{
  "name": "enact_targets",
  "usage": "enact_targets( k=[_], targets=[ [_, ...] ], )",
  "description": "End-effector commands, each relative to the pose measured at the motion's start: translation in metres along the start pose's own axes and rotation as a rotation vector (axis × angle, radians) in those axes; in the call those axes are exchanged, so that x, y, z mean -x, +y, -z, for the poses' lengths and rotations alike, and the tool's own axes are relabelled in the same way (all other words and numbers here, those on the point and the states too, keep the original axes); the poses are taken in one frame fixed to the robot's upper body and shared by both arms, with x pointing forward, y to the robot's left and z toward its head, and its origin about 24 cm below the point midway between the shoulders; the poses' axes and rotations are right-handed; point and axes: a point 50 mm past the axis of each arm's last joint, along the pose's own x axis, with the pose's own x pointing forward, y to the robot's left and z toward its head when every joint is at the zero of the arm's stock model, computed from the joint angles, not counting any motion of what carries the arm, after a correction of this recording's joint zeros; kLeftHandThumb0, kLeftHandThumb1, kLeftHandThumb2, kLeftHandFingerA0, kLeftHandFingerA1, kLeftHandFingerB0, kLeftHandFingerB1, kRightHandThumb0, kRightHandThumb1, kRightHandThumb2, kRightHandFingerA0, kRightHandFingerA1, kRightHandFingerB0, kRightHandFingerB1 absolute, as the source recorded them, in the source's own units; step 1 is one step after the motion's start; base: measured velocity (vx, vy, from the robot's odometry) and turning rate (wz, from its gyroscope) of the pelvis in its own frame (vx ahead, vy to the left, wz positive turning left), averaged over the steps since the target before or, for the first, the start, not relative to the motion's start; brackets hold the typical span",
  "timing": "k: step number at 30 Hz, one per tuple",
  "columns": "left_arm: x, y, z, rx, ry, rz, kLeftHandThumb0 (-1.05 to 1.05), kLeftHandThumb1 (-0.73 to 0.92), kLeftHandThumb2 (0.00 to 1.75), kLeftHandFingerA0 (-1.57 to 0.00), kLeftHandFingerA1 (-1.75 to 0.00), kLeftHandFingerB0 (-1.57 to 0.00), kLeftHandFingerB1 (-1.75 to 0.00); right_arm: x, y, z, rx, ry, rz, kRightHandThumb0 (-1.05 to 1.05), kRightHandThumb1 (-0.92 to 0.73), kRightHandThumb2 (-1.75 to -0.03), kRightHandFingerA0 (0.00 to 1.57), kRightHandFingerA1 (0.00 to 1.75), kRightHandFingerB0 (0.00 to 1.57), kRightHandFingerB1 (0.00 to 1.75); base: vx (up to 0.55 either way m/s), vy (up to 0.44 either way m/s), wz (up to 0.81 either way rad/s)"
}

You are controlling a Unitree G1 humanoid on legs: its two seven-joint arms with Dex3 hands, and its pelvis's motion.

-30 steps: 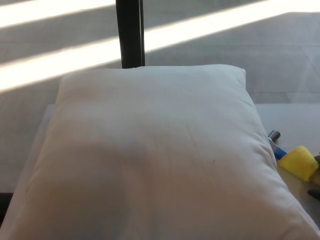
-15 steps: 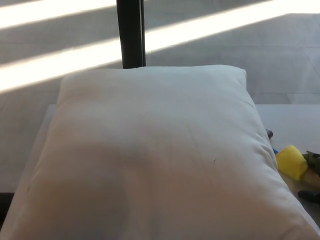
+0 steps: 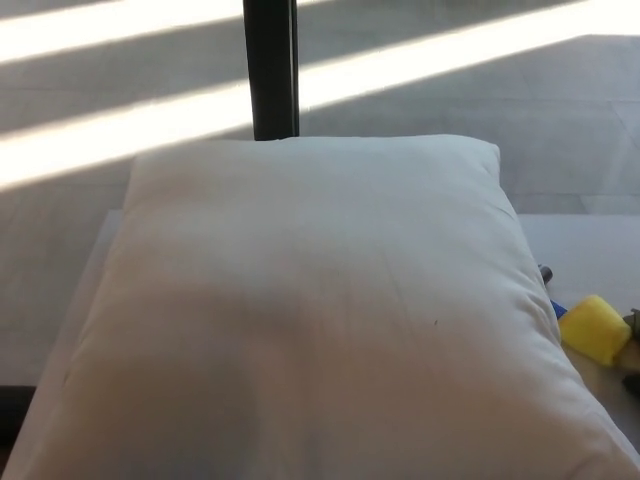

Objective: A hammer is kept on the right hand side and a pillow is kept on the left hand side on the desk infront of the robot and the robot uses its right hand to pick up the hammer and makes a downward swinging motion to hit the pillow

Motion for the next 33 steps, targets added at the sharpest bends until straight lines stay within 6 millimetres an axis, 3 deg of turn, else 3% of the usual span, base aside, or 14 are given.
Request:
enact_targets(
  k=[1,3,7,11,13,17,20,21,22,26,27,31,32,33],
  targets=[
    [0.000,0.003,-0.004,-0.038,-0.025,-0.001,-0.61,0.79,0.64,-0.77,-0.60,-0.60,-0.53,0.018,0.055,0.010,0.100,0.040,-0.163,-0.34,-0.64,-0.61,0.76,1.37,0.71,0.51,0.00,0.000,0.00],
    [0.001,0.003,-0.004,-0.023,-0.026,0.002,-0.59,0.78,0.63,-0.77,-0.60,-0.59,-0.53,0.018,0.056,0.007,0.143,0.026,-0.148,-0.33,-0.65,-0.61,0.77,1.42,0.72,0.52,0.00,0.000,0.00],
    [0.001,0.003,-0.003,-0.032,-0.030,0.006,-0.60,0.78,0.64,-0.78,-0.61,-0.61,-0.54,0.016,0.052,0.005,0.161,0.037,-0.127,-0.32,-0.76,-0.62,0.69,1.14,0.60,0.50,0.00,0.000,0.00],
    [0.000,0.002,-0.006,-0.040,-0.033,0.003,-0.60,0.78,0.63,-0.79,-0.61,-0.61,-0.53,0.013,0.047,0.005,0.185,0.063,-0.108,-0.32,-0.78,-0.66,0.72,1.37,0.53,0.54,0.00,0.000,0.00],
    [0.000,0.002,-0.006,-0.067,-0.039,0.003,-0.61,0.79,0.64,-0.79,-0.58,-0.60,-0.52,0.013,0.043,0.007,0.171,0.059,-0.088,-0.30,-0.80,-0.68,0.76,1.54,0.65,0.71,0.00,0.000,0.00],
    [0.000,0.002,-0.005,-0.069,-0.037,-0.002,-0.60,0.79,0.64,-0.80,-0.57,-0.60,-0.52,0.013,0.039,0.009,0.171,0.033,-0.050,-0.33,-0.82,-0.67,0.76,1.44,0.71,0.71,0.00,0.000,0.00],
    [0.000,0.001,-0.006,-0.041,-0.042,0.007,-0.60,0.78,0.63,-0.76,-0.60,-0.58,-0.54,0.013,0.032,0.013,0.181,-0.017,-0.062,-0.30,-0.75,-0.74,0.80,1.58,0.78,1.02,0.00,0.000,0.00],
    [0.000,0.001,-0.006,-0.064,-0.041,0.005,-0.60,0.80,0.64,-0.78,-0.58,-0.59,-0.52,0.013,0.031,0.015,0.140,-0.046,-0.105,-0.29,-0.74,-0.68,0.77,1.32,0.75,0.59,0.00,0.000,0.00],
    [0.000,0.001,-0.006,-0.071,-0.042,0.006,-0.59,0.80,0.64,-0.77,-0.57,-0.57,-0.52,0.014,0.029,0.018,0.105,-0.069,-0.137,-0.29,-0.73,-0.67,0.80,1.04,0.72,0.53,0.00,0.000,0.00],
    [0.001,0.002,-0.003,-0.026,-0.034,0.008,-0.60,0.78,0.63,-0.78,-0.60,-0.58,-0.54,0.018,0.031,0.025,0.089,-0.078,-0.152,-0.30,-0.72,-0.65,0.82,1.08,0.72,0.53,0.00,0.000,0.00],
    [0.001,0.003,-0.003,-0.041,-0.037,0.008,-0.61,0.79,0.64,-0.78,-0.60,-0.60,-0.54,0.018,0.029,0.029,0.049,-0.062,-0.150,-0.28,-0.68,-0.71,0.83,1.35,0.70,0.55,0.00,0.000,0.00],
    [0.001,0.002,-0.003,-0.050,-0.038,0.001,-0.62,0.79,0.64,-0.80,-0.60,-0.61,-0.53,0.018,0.023,0.036,-0.033,-0.027,-0.141,-0.26,-0.74,-0.70,0.76,1.01,0.68,0.56,0.00,0.000,0.00],
    [0.001,0.002,-0.003,-0.045,-0.036,-0.002,-0.61,0.79,0.64,-0.81,-0.60,-0.60,-0.53,0.018,0.021,0.039,-0.070,-0.020,-0.126,-0.26,-0.75,-0.71,0.63,0.74,0.64,0.55,0.00,0.000,0.00],
    [0.001,0.003,-0.003,-0.047,-0.036,0.000,-0.60,0.79,0.64,-0.81,-0.60,-0.60,-0.53,0.019,0.018,0.041,-0.138,-0.018,-0.106,-0.22,-0.69,-0.79,0.72,0.96,0.72,0.62,0.00,0.000,0.00]
  ],
)
